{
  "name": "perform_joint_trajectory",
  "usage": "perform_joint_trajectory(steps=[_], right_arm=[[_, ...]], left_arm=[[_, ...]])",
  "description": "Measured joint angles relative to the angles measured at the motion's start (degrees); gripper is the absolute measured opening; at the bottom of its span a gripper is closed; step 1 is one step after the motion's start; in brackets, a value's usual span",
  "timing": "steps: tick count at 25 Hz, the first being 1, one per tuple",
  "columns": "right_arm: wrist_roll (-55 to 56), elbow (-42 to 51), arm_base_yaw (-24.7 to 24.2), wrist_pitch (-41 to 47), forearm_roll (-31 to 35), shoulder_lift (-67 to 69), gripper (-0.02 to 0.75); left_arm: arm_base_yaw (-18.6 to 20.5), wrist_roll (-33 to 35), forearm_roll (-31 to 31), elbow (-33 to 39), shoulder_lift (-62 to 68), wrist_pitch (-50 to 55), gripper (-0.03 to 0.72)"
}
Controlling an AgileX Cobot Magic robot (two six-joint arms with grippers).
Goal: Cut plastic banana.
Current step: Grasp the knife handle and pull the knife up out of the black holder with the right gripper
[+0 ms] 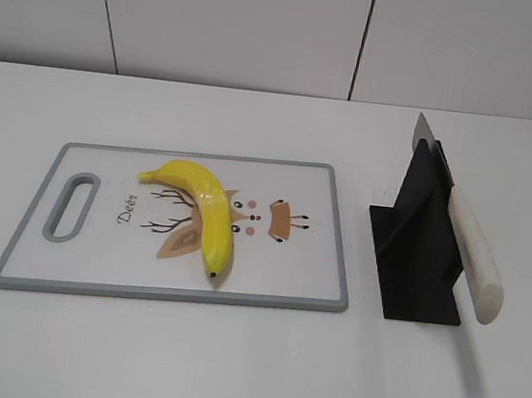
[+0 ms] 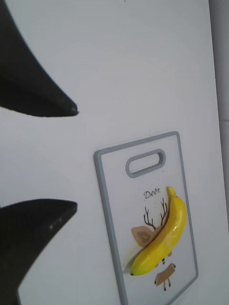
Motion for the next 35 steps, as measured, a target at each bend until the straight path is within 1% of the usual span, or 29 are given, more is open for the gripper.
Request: perform_joint_trajectory(steps=[1, 3, 6, 8, 10, 16, 20, 26, 29, 32, 35], right_arm=[[0.0, -0.5, 0.3, -0.1, 1.1, 2.2, 0.587], [0.0, -1.4, 2.4, -0.1, 1.9, 5.9, 0.587], [0.7, -3.3, 9.9, -0.2, -0.6, 10.9, 0.586], [3.2, -4.9, 15.3, -0.2, -3.0, 14.2, 0.586], [5.0, -6.5, 17.8, -0.3, -4.1, 18.0, 0.586], [9.9, -11.0, 18.4, -1.0, -3.0, 31.0, 0.586], [13.3, -11.6, 18.5, -3.1, -3.0, 38.3, 0.586], [18.3, -11.6, 18.5, -5.3, -3.0, 45.4, 0.577], [18.9, -11.6, 18.5, -6.9, -3.0, 47.4, 0.522], [20.3, -11.6, 18.5, -7.0, -3.0, 48.7, 0.429], [21.1, -11.6, 18.5, -7.0, -3.0, 49.5, 0.31]], left_arm=[[0.0, 0.0, 0.0, 0.0, 0.0, 0.0, 0.515], [0.0, 0.0, 0.0, 0.0, 0.0, 0.0, 0.515], [0.0, 0.0, 0.0, 0.0, 0.0, 0.0, 0.515], [0.0, 0.0, 0.0, 0.0, 0.0, 0.0, 0.515], [0.0, 0.0, 0.0, 0.0, 0.0, 0.0, 0.515], [0.0, 0.0, 0.0, 0.0, 0.0, 0.0, 0.515], [0.0, 0.0, 0.1, 0.0, 0.0, 0.0, 0.515], [0.0, 0.0, 0.1, 0.0, 0.0, 0.0, 0.515], [0.0, 0.0, 0.1, 0.0, 0.0, 0.0, 0.515], [0.0, 0.0, 0.1, 0.0, 0.0, 0.0, 0.515], [0.0, 0.0, 0.1, 0.0, 0.0, 0.0, 0.515]])
